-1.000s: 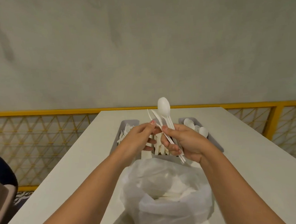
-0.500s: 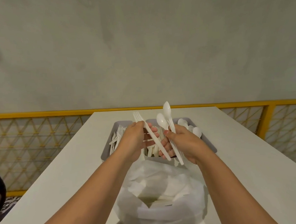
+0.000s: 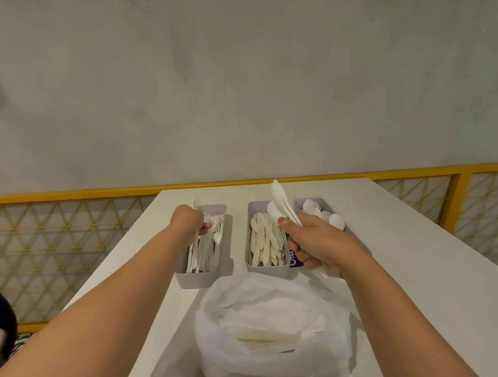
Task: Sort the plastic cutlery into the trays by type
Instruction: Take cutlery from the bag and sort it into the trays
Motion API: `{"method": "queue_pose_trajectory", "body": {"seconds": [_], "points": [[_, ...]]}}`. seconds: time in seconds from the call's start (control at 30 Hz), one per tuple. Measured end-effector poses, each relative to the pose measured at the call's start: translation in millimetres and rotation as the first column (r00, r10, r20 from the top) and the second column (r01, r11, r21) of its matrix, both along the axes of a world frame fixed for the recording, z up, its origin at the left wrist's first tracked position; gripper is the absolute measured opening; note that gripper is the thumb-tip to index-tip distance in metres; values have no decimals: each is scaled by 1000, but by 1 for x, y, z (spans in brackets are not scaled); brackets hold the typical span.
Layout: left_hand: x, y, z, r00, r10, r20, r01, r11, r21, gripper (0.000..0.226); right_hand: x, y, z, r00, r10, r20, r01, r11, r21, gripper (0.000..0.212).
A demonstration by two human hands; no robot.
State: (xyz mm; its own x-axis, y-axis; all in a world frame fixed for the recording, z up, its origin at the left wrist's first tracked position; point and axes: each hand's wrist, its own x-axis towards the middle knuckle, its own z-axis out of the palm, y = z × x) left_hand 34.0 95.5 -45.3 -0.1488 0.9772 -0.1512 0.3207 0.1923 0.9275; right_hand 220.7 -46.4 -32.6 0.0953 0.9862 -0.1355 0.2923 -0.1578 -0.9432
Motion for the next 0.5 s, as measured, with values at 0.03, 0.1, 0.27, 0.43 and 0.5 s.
{"method": "queue_pose_trajectory", "body": {"seconds": [0.03, 0.1, 0.27, 0.43, 0.5], "points": [[1, 3, -5, 999, 25, -49, -24, 999, 23, 11, -1, 0, 1, 1000, 3, -2, -3, 1000, -16, 20], [5, 10, -17, 991, 65, -113, -56, 995, 86, 21, 0, 2, 1, 1000, -8, -12, 7, 999, -40, 30], [20, 7, -35, 974, 33, -222, 16, 977, 215, 40, 3, 1, 3, 988, -66, -142, 58, 996, -64, 31], [22, 9, -42, 957, 58, -284, 21, 963, 269, 56, 6, 1, 3, 986, -56, -158, 54, 998, -17, 32], [26, 4, -36, 968, 49, -245, 24, 957, 289, 56, 6, 1, 1, 987, -66, -144, 67, 998, 1, 32]]}}
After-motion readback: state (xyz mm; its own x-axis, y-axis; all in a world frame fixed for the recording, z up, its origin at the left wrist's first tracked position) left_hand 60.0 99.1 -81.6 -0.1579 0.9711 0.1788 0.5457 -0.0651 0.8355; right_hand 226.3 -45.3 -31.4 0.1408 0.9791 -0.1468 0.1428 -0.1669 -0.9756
